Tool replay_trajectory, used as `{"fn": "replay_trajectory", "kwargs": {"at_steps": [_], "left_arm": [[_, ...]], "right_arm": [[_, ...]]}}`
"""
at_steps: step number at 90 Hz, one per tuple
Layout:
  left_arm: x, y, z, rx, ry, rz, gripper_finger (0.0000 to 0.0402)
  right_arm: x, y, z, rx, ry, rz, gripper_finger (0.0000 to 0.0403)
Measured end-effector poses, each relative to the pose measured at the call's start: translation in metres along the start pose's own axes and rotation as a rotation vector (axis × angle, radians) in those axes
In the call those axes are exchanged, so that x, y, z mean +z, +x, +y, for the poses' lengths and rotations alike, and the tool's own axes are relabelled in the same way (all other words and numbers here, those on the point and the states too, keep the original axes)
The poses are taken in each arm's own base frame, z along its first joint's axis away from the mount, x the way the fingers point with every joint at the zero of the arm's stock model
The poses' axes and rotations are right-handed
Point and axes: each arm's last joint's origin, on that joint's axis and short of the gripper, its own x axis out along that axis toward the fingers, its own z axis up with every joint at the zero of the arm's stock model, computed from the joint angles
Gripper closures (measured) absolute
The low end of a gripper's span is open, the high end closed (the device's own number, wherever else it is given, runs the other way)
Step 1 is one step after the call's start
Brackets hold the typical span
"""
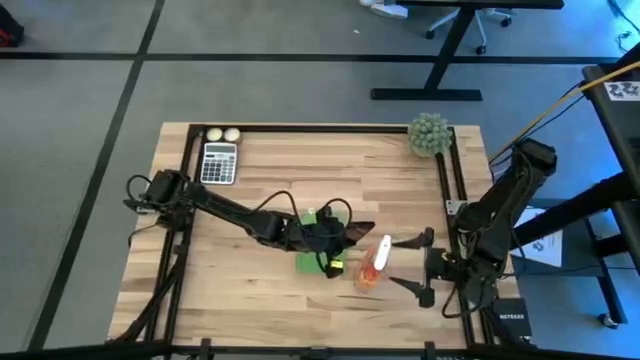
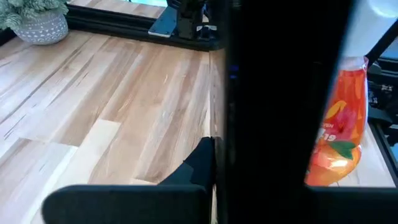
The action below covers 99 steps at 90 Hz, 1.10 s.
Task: Apply microfiber cloth
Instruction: Spray the black cellphone using the spray bottle
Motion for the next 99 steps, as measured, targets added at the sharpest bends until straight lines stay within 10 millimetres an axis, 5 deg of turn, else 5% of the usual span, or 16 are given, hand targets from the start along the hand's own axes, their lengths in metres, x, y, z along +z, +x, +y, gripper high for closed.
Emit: {"fn": "replay_trajectory", "kwargs": {"at_steps": [46, 83, 99], "left_arm": [[0.002, 0.000, 0.000, -0.004, -0.002, -0.017, 0.0389], [0.002, -0.001, 0.000, -0.004, 0.019, -0.018, 0.0388], [0.007, 0.001, 0.006, 0.005, 0.012, -0.045, 0.0388]], "right_arm": [[-0.002, 0.029, -0.008, -0.046, -0.007, 0.063, 0.0020], [0.007, 0.017, -0.010, -0.018, -0.070, 0.032, 0.0020], [0.009, 0.030, -0.013, -0.030, -0.061, 0.042, 0.0020]]}}
